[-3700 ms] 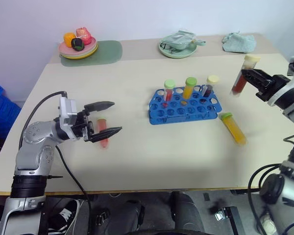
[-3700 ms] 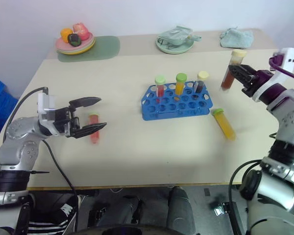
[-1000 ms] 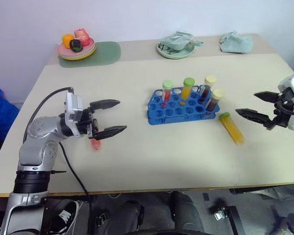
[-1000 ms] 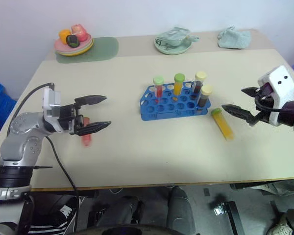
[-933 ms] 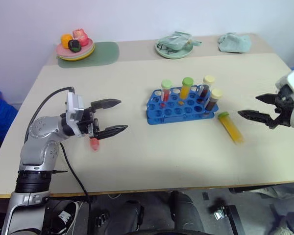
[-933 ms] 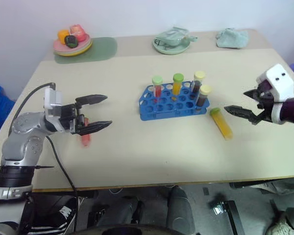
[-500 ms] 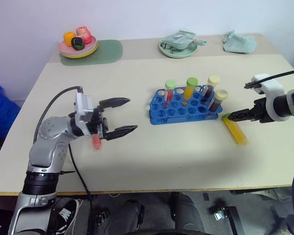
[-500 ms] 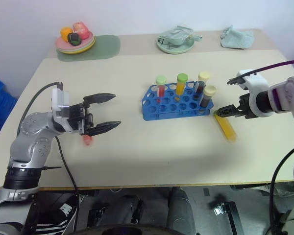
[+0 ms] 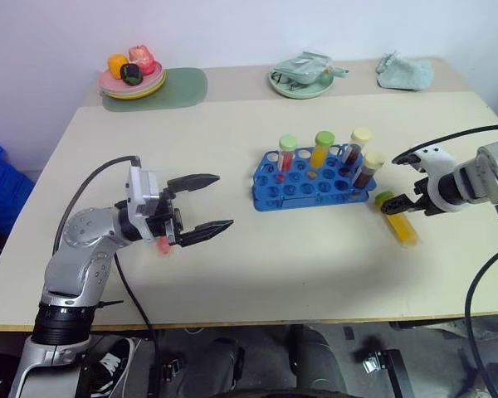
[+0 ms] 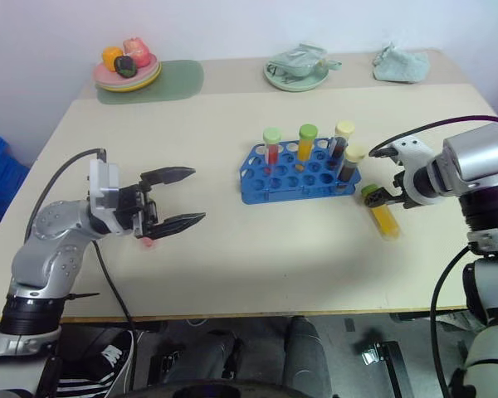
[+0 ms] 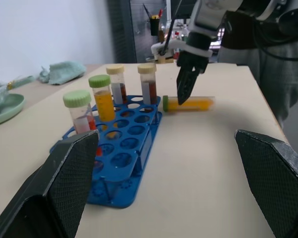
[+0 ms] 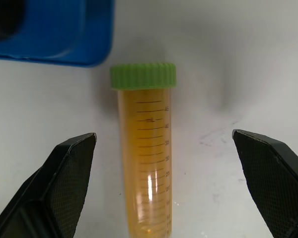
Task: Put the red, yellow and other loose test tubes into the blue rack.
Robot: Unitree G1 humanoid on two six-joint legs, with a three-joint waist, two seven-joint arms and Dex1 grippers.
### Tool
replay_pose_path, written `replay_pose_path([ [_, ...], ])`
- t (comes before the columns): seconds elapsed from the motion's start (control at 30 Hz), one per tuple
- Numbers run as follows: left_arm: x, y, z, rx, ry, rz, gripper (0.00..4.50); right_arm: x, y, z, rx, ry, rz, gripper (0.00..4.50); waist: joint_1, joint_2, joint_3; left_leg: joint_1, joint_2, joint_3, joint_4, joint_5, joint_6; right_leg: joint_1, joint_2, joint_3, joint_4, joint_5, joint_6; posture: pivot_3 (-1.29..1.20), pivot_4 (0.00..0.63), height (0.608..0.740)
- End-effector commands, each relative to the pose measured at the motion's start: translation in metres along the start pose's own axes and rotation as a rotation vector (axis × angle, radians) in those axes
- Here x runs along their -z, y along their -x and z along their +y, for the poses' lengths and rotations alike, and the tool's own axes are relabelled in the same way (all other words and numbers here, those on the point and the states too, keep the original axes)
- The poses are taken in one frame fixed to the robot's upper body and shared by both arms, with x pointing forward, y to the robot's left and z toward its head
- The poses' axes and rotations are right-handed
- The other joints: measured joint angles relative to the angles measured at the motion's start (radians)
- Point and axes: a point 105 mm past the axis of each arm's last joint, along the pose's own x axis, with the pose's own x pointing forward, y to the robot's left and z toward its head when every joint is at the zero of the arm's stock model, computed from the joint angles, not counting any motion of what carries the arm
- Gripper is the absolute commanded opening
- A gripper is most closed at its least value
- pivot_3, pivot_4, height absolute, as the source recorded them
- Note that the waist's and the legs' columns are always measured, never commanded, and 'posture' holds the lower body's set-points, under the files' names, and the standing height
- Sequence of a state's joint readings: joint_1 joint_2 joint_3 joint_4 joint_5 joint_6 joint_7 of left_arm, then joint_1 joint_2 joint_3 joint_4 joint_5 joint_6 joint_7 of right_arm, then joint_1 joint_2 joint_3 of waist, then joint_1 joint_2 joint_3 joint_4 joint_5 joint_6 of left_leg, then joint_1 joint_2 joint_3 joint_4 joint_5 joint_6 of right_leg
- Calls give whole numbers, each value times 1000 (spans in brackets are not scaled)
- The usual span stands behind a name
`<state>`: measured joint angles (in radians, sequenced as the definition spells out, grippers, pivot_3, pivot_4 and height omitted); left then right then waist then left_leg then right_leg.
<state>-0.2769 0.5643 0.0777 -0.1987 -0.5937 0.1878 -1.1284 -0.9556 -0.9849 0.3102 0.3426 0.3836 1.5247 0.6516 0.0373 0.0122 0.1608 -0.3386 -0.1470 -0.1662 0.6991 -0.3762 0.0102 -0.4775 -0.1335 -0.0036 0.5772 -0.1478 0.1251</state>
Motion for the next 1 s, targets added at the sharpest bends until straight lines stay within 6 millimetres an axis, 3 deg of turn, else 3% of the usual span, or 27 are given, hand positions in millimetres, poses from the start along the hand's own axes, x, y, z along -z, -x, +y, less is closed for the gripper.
replay_pose_path([
  [0.03, -10, 7, 1, -12, -45, -16, 4500, -7, 4, 0, 8, 8, -24, 4461, 0, 0, 0, 0, 0, 0, 0, 0, 0, 0, 0, 0, 0, 0, 0, 0, 150, 740],
  [0.37, -5, 13, -2, -20, -41, -12, 4500, 6, -6, 3, -22, -7, 24, 4461, 1, 0, 0, 0, 0, 0, 0, 0, 0, 0, 0, 0, 0, 0, 0, 0, 150, 740],
  [0.47, -3, 15, -2, -21, -39, -11, 4500, 11, -9, 1, -15, -10, 33, 3691, 1, 0, 0, 0, 0, 0, 0, 0, 0, 0, 0, 0, 0, 0, 0, 0, 150, 740],
  [0.57, -2, 16, -2, -22, -38, -10, 4500, 12, -12, 0, -4, 10, 34, 2256, 0, 0, 0, 0, 0, 0, 0, 0, 0, 0, 0, 0, 0, 0, 0, 0, 150, 740],
  [0.9, 1, 20, -3, -28, -41, -8, 4500, 7, 3, -7, -62, 18, -38, 2256, 2, 0, 0, 0, 0, 0, 0, 0, 0, 1, 0, 0, 0, 0, 0, 0, 150, 740],
  [1.0, 3, 21, -2, -30, -39, -10, 4500, 11, 10, -18, -48, -27, -49, 2256, 2, 0, 0, 0, 0, 0, 0, 0, 0, 1, 0, 0, 0, 0, 0, 0, 150, 740],
])
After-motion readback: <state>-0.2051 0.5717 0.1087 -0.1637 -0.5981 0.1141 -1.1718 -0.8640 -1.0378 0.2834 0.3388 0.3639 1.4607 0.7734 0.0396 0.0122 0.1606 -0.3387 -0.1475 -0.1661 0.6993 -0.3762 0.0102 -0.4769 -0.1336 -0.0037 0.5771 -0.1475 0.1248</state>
